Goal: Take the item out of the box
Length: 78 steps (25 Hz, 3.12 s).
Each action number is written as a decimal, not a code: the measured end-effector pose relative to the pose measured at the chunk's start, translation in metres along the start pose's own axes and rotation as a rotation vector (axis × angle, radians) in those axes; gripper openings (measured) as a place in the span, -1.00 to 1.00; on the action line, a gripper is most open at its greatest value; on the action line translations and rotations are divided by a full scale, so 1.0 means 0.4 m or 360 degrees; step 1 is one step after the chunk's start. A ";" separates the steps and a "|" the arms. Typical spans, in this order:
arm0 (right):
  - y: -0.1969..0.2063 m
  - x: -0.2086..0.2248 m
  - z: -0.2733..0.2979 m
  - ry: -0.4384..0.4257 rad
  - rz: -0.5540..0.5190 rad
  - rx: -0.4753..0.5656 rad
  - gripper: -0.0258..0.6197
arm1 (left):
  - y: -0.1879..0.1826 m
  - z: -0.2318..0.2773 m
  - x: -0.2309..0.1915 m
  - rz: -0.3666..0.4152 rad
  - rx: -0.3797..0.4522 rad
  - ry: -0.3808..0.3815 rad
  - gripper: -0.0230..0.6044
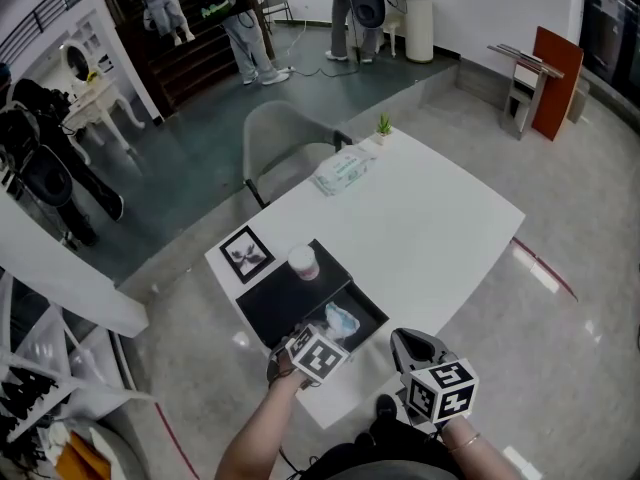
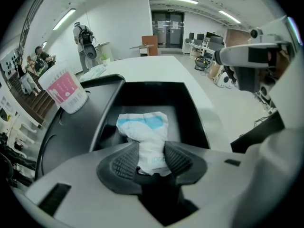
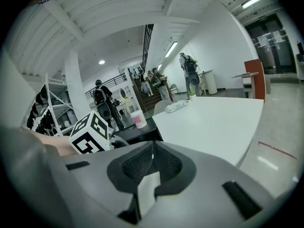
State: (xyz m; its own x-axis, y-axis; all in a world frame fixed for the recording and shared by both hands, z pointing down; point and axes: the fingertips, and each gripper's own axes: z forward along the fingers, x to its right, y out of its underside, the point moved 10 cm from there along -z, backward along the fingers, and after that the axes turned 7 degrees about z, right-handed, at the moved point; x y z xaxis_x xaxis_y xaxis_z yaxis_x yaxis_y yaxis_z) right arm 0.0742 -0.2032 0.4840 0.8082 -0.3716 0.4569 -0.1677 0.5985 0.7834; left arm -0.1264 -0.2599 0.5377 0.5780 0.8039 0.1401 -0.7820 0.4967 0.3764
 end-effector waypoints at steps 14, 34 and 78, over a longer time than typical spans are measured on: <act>0.010 -0.018 0.012 -0.0009 -0.0021 -0.0036 -0.91 | 0.008 -0.014 0.027 -0.0006 0.0103 -0.0134 -0.49; 0.006 -0.047 0.010 -0.0035 -0.0055 -0.0051 -0.91 | 0.031 -0.150 0.059 -0.0039 0.0330 -0.0347 -0.56; -0.049 -0.129 0.038 -0.0194 -0.0261 -0.0030 -0.92 | 0.287 -0.351 0.080 -0.1203 0.0936 -0.0770 -0.56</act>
State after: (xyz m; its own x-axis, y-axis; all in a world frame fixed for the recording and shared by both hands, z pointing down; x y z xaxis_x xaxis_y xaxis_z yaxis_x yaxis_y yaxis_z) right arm 0.0272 -0.2063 0.4514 0.7494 -0.5476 0.3723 -0.0279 0.5357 0.8440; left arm -0.2302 -0.1313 0.4569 0.9971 0.0749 -0.0148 -0.0224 0.4721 0.8812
